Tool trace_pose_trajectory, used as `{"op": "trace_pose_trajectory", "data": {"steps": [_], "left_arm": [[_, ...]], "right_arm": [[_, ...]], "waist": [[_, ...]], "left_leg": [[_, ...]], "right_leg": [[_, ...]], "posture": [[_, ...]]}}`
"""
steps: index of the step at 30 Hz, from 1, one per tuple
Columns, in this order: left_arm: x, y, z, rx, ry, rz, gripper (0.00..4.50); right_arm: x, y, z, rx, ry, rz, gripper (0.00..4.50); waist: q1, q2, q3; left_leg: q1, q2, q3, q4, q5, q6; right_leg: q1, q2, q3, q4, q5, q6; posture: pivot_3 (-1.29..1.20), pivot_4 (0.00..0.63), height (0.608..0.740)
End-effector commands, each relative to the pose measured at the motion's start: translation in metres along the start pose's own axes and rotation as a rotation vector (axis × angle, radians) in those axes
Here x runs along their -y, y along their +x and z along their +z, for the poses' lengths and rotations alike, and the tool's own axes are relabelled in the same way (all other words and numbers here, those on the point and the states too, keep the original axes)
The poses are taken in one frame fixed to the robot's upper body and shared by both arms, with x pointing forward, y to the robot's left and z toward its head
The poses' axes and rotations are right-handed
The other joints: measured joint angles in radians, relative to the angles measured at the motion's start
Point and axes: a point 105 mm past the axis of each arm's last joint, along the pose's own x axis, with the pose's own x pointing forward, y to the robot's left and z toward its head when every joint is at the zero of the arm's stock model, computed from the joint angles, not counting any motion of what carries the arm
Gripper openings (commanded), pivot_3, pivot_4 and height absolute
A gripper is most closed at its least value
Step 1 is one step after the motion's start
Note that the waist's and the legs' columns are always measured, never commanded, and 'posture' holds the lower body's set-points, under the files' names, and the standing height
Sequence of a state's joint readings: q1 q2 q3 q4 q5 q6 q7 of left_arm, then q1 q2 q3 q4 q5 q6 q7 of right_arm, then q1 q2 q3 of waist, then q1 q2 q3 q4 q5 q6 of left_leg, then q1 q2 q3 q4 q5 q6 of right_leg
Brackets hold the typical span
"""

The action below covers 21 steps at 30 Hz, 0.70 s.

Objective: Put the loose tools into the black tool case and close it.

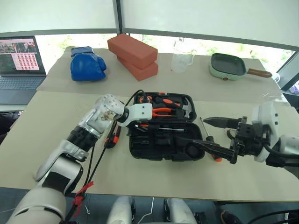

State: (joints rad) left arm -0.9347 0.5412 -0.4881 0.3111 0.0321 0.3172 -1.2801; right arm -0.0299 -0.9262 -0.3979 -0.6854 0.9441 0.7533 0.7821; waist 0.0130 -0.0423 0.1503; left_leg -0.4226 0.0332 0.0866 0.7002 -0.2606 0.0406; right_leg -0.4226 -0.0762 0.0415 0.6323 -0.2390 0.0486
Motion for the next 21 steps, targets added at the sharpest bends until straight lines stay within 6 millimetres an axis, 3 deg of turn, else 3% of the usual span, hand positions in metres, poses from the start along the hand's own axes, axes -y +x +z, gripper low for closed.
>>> {"op": "trace_pose_trajectory", "data": {"steps": [1,4,10,13,15,21], "left_arm": [[-0.011,-0.022,0.031,0.070,0.081,0.033,2.87],[-0.012,-0.028,0.036,0.077,0.107,0.032,3.98],[-0.016,-0.021,0.043,0.094,0.110,0.045,3.98],[-0.013,-0.012,0.039,0.074,0.127,0.026,3.26],[-0.009,-0.005,0.033,0.037,0.146,-0.003,2.48],[-0.005,0.007,0.022,-0.006,0.159,-0.043,2.48]], "right_arm": [[-0.005,0.001,0.003,0.017,-0.021,0.005,4.50],[-0.005,0.001,0.002,0.016,-0.015,0.003,4.50],[-0.003,0.001,0.002,0.019,-0.013,-0.002,4.50],[-0.003,0.001,0.002,0.020,-0.013,-0.005,4.50],[-0.003,0.001,0.003,0.020,-0.012,-0.009,4.50],[-0.001,-0.001,0.003,0.024,-0.005,-0.028,4.50]], "waist": [[0.000,0.000,0.000],[0.000,0.000,0.000],[0.001,0.000,0.000],[0.000,0.000,0.000],[-0.001,0.000,0.000],[0.001,0.000,0.000]], "left_leg": [[0.000,0.000,0.000,0.000,0.000,0.000],[0.000,0.000,0.000,0.000,0.000,0.000],[0.000,0.000,0.000,0.001,0.000,0.000],[0.000,0.000,0.000,0.001,0.000,0.001],[0.000,0.000,0.000,0.001,0.000,0.001],[-0.001,0.000,0.000,0.001,0.000,0.001]], "right_leg": [[0.000,0.000,0.000,0.000,0.000,0.000],[0.000,0.000,0.000,0.000,0.000,0.000],[0.000,0.000,0.000,0.000,0.000,0.000],[0.000,0.000,0.000,0.000,0.000,0.000],[0.000,0.000,0.000,0.000,0.000,0.000],[0.000,0.000,0.000,0.000,0.000,0.000]], "posture": [[0.00,0.150,0.738],[0.00,0.150,0.738],[0.00,0.150,0.738],[0.00,0.150,0.738],[0.00,0.150,0.738],[0.00,0.150,0.738]]}}
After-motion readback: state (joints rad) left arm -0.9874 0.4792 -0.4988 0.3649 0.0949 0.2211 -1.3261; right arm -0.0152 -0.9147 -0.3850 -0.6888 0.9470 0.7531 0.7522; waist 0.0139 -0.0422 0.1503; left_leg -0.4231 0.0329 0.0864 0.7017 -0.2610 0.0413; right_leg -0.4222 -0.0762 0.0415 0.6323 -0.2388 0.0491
